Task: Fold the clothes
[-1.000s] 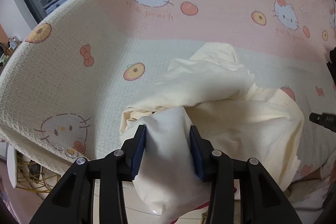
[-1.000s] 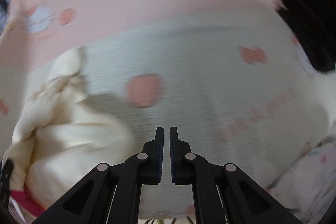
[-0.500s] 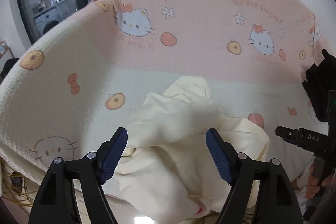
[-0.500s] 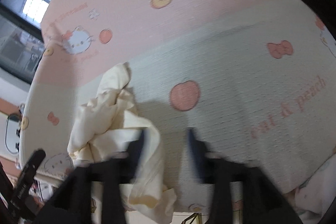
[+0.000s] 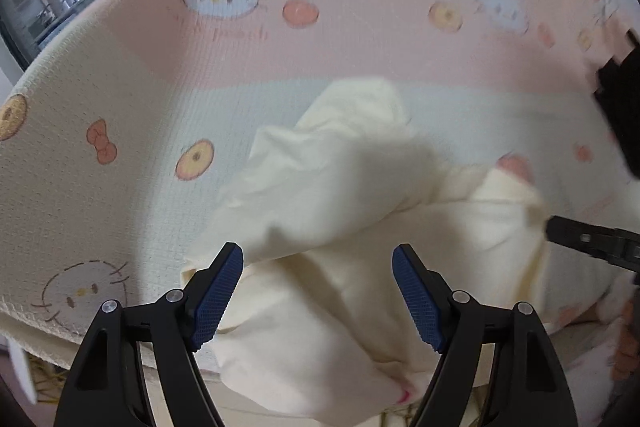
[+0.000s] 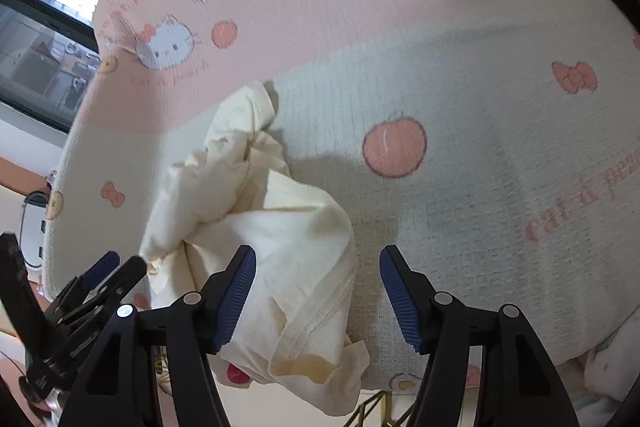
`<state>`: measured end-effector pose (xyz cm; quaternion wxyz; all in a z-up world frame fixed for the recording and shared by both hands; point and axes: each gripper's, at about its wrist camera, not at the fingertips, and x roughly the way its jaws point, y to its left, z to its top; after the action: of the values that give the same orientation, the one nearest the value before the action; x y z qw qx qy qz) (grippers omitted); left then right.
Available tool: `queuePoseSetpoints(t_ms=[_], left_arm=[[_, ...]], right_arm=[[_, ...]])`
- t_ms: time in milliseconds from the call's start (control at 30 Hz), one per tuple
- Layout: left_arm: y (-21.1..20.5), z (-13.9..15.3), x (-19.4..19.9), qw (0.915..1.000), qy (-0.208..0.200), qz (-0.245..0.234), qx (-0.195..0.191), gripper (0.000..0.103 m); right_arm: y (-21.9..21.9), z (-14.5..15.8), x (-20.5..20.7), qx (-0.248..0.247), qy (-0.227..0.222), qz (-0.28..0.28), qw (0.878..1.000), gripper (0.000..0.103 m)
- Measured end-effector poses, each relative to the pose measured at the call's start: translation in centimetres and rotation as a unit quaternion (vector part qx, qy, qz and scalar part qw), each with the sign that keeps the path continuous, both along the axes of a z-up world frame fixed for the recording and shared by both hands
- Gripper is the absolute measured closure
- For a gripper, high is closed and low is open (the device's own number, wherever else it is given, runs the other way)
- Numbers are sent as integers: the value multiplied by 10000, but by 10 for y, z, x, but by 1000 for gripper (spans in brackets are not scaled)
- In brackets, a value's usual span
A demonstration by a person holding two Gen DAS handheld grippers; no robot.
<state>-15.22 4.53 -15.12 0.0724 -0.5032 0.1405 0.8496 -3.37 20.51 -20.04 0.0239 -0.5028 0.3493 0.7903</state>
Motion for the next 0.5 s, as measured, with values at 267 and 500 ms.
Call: queuePoseSetpoints(t_ms=[267,500], left_arm=[[-4,-19,-19,9990,35,-172,-401,27],[-4,-49,-36,9984,-64,-300,-473,12]], right_arm=[[-15,-24,-11,-134,-354,221,9990,39],[-27,-36,-24,-220,-522,355,9978,39]])
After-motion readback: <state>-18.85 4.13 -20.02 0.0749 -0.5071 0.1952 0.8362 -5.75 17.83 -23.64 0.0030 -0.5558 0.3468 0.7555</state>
